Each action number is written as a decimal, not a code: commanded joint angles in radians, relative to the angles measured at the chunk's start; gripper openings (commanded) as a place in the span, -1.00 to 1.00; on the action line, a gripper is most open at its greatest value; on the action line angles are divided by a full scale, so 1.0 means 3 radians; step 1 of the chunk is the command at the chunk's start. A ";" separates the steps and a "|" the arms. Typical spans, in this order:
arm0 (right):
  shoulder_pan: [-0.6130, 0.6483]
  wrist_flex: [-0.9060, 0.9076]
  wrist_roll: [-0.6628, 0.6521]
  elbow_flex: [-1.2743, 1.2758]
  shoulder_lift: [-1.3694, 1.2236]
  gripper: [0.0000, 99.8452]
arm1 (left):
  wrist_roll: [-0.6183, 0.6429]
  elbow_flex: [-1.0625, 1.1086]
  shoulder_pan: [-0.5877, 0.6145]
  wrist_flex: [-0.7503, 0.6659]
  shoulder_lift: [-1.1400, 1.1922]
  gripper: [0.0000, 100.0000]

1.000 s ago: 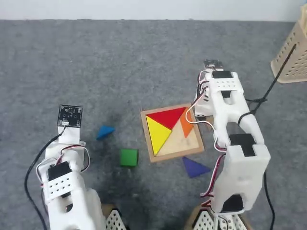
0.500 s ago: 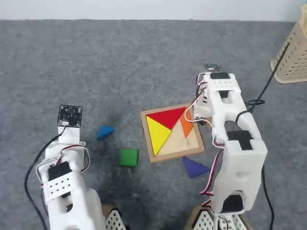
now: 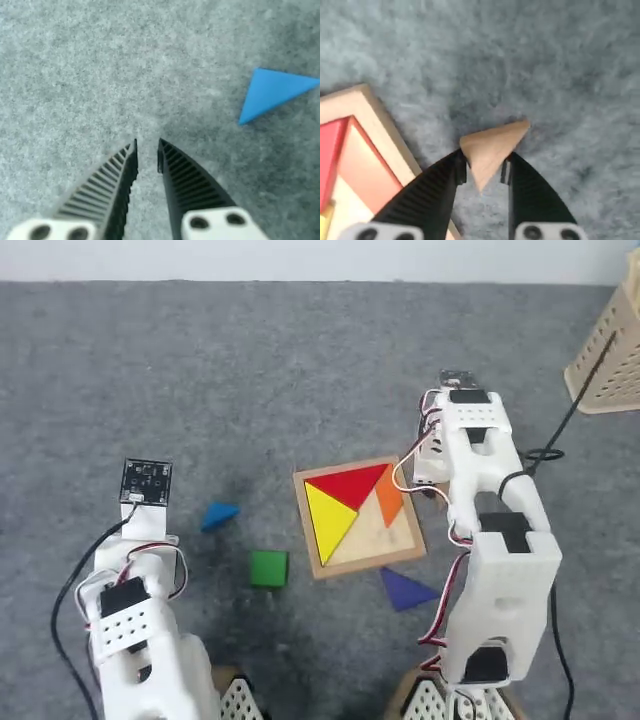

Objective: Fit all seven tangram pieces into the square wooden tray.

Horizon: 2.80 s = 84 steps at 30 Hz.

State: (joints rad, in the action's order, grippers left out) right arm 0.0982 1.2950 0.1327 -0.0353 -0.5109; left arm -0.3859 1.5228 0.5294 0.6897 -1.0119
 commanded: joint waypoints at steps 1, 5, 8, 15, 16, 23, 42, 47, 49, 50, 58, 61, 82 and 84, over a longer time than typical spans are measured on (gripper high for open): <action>0.0018 0.0049 -0.0010 -0.0123 0.0212 -0.85 | -0.0036 -0.0023 0.0005 -0.0072 -0.0077 -0.87; 0.0008 0.0253 0.0056 -0.0133 0.0335 -0.70 | -0.0036 -0.0023 0.0005 -0.0072 -0.0077 -0.87; 0.0033 0.0263 0.0271 -0.0138 0.0422 -0.61 | -0.0036 -0.0023 0.0005 -0.0072 -0.0077 -0.87; 0.0064 0.0182 0.0829 -0.0486 0.0320 -0.62 | -0.0036 -0.0023 0.0005 -0.0072 -0.0077 -0.87; 0.0090 0.0176 0.0890 -0.0542 0.0263 -0.62 | -0.0036 -0.0023 0.0005 -0.0072 -0.0077 -0.87; 0.0141 0.0340 0.1151 -0.0890 -0.0182 -0.62 | -0.0036 -0.0023 0.0000 -0.0072 -0.0077 -0.87; -0.0033 0.0560 0.0951 -0.0967 -0.0309 -0.84 | -0.0036 -0.0023 0.0000 -0.0072 -0.0077 -0.87; -0.0033 0.0580 0.0936 -0.0967 -0.0299 -0.84 | -0.0036 -0.0023 0.0000 -0.0072 -0.0077 -0.87; -0.0038 0.0591 0.0869 -0.0967 -0.0284 -0.85 | -0.0036 -0.0023 0.0000 -0.0072 -0.0077 -0.87; -0.0049 0.0632 0.0829 -0.0972 -0.0279 -0.85 | -0.0036 -0.0023 0.0000 -0.0072 -0.0077 -0.87; -0.0018 0.0923 0.0506 -0.0997 0.0141 -0.85 | -0.0036 -0.0023 0.0000 -0.0072 -0.0077 -0.87; 0.0059 0.1031 0.0322 -0.0992 0.0386 -0.85 | -0.0036 -0.0023 0.0000 -0.0072 -0.0077 -0.87; 0.1291 -0.0038 -0.0107 0.0450 0.0954 -0.81 | -0.0036 -0.0023 0.0000 -0.0072 -0.0077 -0.87; 0.1291 -0.0028 -0.0107 0.0450 0.0928 -0.70 | -0.0036 -0.0023 0.0000 -0.0072 -0.0077 -0.87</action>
State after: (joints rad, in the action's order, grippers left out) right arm 0.4772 1.3011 0.1235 0.1120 -0.2547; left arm -0.3859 1.5228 0.5294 0.6897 -1.0119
